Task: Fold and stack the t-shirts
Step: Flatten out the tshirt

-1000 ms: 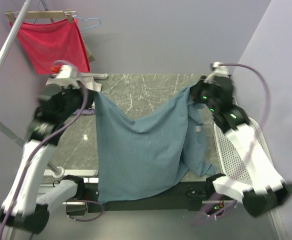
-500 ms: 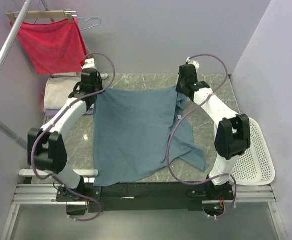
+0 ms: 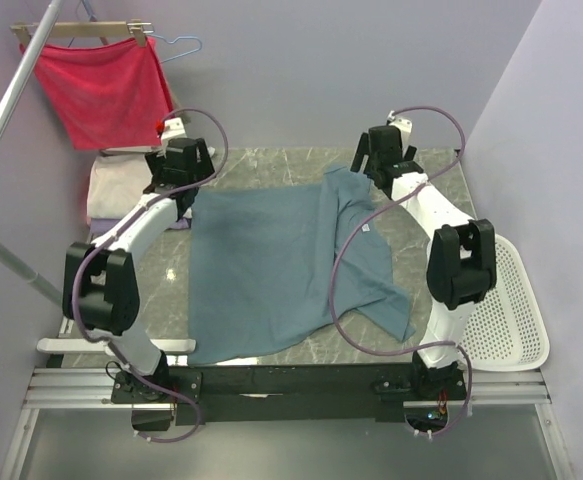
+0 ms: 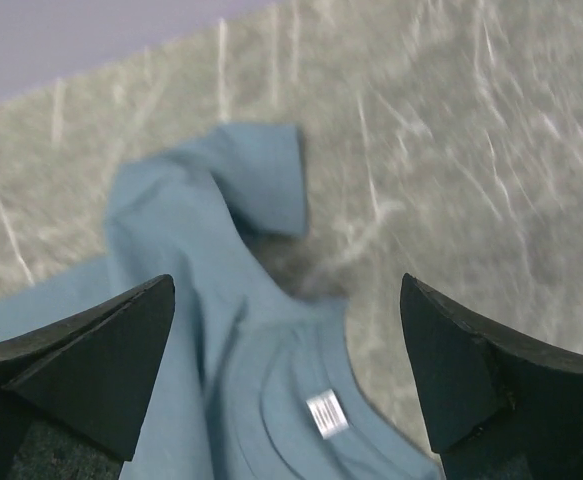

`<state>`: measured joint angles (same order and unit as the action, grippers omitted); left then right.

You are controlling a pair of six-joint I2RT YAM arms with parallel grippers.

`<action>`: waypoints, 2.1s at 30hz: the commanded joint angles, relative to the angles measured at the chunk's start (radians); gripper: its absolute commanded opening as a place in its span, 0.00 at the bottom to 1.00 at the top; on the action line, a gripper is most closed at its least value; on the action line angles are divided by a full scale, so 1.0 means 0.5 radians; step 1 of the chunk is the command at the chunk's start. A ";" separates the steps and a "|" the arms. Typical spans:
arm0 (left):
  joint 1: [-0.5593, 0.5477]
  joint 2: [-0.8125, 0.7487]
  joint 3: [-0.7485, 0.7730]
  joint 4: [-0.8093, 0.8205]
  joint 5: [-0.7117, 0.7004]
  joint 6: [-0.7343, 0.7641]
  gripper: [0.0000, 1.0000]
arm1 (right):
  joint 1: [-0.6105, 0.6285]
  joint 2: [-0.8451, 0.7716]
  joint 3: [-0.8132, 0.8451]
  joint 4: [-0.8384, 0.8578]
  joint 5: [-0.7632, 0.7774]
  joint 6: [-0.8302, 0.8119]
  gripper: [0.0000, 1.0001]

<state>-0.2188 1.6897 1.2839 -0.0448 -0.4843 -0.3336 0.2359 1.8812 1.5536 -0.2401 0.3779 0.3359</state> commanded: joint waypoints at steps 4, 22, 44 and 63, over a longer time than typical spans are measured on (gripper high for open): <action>-0.087 -0.305 -0.152 0.074 0.871 -0.160 1.00 | -0.021 -0.283 -0.260 -0.240 -0.371 0.068 1.00; -0.102 0.182 -0.537 0.455 1.490 -0.425 0.99 | -0.125 0.136 -0.503 -0.164 -1.201 0.218 0.94; -0.020 0.376 -0.481 -0.039 1.070 -0.216 0.99 | -0.134 -0.109 -0.772 -0.792 -0.334 0.424 0.90; 0.002 0.051 -0.527 -0.352 0.901 -0.170 0.99 | -0.137 -0.795 -0.800 -1.233 0.435 0.470 0.99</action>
<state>-0.2276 1.7840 1.0439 -0.1284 0.0120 -0.4255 0.1722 1.6150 1.0824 -0.8307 0.5095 0.5980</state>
